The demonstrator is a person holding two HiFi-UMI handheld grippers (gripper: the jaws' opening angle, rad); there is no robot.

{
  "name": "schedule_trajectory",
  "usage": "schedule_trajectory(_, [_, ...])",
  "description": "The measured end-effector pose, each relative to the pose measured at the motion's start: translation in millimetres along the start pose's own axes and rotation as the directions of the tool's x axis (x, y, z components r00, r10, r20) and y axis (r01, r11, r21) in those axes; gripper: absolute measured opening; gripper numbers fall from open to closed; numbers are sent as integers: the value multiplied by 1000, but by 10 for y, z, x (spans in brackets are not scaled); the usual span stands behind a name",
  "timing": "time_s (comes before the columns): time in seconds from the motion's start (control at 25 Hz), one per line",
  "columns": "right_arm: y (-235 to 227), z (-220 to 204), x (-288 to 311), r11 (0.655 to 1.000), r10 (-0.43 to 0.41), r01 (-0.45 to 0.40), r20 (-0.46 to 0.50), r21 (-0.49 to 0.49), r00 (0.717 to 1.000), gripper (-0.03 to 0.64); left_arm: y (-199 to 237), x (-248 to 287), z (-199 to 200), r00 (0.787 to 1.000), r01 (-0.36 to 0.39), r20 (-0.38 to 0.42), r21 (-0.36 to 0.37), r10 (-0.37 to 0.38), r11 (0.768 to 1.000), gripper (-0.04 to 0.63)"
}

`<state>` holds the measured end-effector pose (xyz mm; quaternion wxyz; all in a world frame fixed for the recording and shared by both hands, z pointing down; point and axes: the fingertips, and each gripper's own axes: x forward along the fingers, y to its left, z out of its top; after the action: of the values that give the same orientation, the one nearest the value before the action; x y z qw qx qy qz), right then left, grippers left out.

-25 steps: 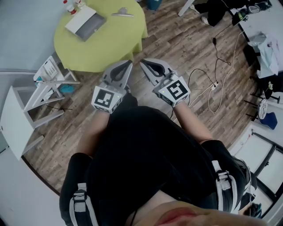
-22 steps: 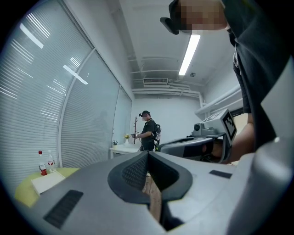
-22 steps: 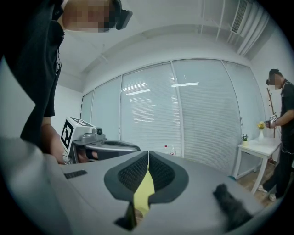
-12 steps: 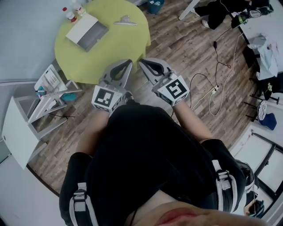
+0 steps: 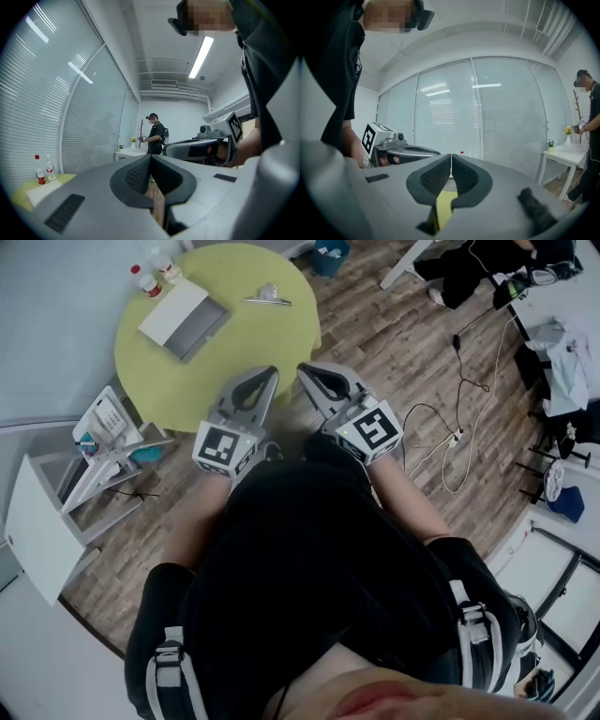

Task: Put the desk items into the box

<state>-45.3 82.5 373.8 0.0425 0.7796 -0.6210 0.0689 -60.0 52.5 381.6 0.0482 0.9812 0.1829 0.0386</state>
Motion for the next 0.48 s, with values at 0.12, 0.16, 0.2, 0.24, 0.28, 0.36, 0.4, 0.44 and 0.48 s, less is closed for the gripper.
schedule_trajectory(0.12, [-261, 15, 28, 1000, 13, -13, 7, 6, 1000, 17, 74, 229, 18, 1000, -20, -4, 0, 20, 1000, 14])
schedule_trajectory(0.16, [-360, 6, 50, 1000, 22, -22, 4, 6, 1000, 17, 112, 318, 23, 1000, -29, -6, 0, 29, 1000, 14])
schedule_trajectory(0.2, [-462, -3, 77, 999, 32, -32, 3, 6, 999, 17, 150, 410, 25, 999, -39, -9, 1, 39, 999, 14])
schedule_trajectory(0.24, [-560, -13, 101, 999, 45, -45, -2, 3, 999, 17, 185, 501, 30, 999, -49, -11, 2, 49, 999, 14])
schedule_trajectory(0.28, [-655, -24, 122, 998, 61, -61, -11, -3, 998, 17, 216, 593, 40, 998, -60, -13, 3, 60, 998, 14])
schedule_trajectory(0.36, [-848, -7, 181, 996, 89, -90, -13, -7, 996, 17, 283, 779, 67, 996, -83, -15, 5, 83, 997, 14])
schedule_trajectory(0.4, [-948, 16, 225, 995, 101, -101, -4, -3, 995, 17, 322, 872, 78, 995, -94, -16, 6, 94, 996, 14])
schedule_trajectory(0.44, [-1049, 36, 273, 994, 113, -113, 2, -1, 994, 17, 364, 963, 87, 994, -105, -17, 6, 105, 994, 14])
schedule_trajectory(0.48, [-1153, 45, 317, 992, 127, -127, 2, -3, 992, 17, 406, 1058, 93, 993, -117, -18, 3, 117, 993, 14])
